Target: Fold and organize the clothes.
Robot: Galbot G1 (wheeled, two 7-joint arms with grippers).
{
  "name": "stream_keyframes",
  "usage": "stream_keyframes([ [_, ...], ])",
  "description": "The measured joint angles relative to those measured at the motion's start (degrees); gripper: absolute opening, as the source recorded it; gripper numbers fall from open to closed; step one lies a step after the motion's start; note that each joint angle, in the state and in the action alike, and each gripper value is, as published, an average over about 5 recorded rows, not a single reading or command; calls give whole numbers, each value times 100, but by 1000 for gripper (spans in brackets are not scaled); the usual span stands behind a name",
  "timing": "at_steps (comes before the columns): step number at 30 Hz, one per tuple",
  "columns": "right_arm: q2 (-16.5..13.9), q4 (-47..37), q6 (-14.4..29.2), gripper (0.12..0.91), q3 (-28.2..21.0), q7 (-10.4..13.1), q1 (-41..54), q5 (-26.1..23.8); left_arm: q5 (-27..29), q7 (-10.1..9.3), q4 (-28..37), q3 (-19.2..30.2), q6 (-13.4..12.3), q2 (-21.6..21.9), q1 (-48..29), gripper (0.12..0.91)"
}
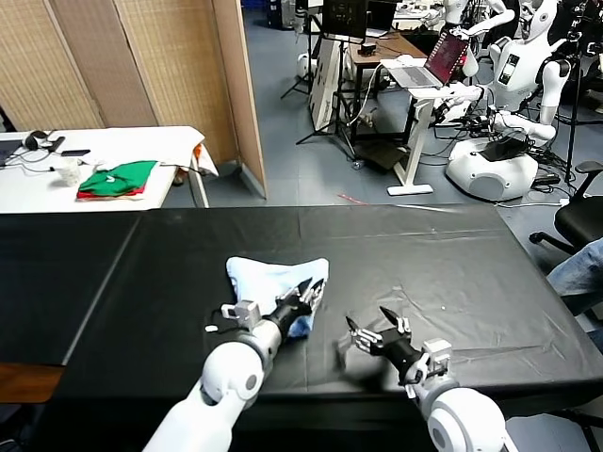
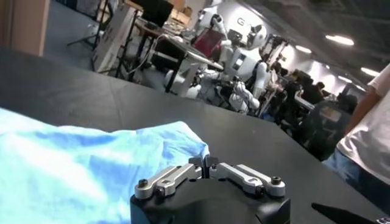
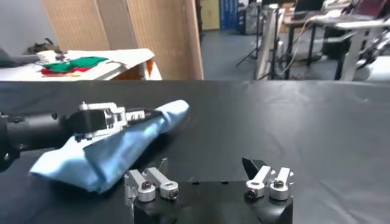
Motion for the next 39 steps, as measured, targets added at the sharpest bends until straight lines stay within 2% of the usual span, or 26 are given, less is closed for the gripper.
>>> stream_keyframes([
  [3, 45, -91, -41, 907, -95, 94, 149, 187, 18, 12, -164, -127, -31, 176, 32, 813],
  [6, 112, -220, -61, 907, -211, 204, 305, 270, 176, 4, -330, -276, -97, 352, 85, 893],
  [14, 398, -755, -40, 904, -578, 382, 786, 324, 749, 4, -723, -740, -322, 870, 417, 907],
  [20, 649, -1251, -11, 818, -758, 383, 1148, 324, 847, -35, -957, -1127, -391, 1086, 826, 907],
  [23, 740, -1448, -9, 729, -789, 378, 1280, 323, 850, -50, -1062, -1325, -421, 1149, 1023, 907],
  [27, 803, -1559, 35, 497, -790, 317, 1361, 356, 861, -52, -1166, -1563, -464, 1202, 1258, 907],
  [31, 815, -1480, 227, 254, -757, 103, 1385, 614, 883, -50, -1239, -1779, -510, 1218, 1481, 907],
  [33, 819, -1384, 303, 177, -723, 32, 1420, 788, 902, -48, -1250, -1875, -533, 1219, 1577, 907],
  [36, 812, -1247, 336, 156, -652, 59, 1494, 935, 934, -47, -1253, -1999, -556, 1219, 1675, 907],
  [39, 765, -1189, 249, 156, -533, 265, 1568, 794, 974, -45, -1247, -2078, -577, 1213, 1725, 907],
])
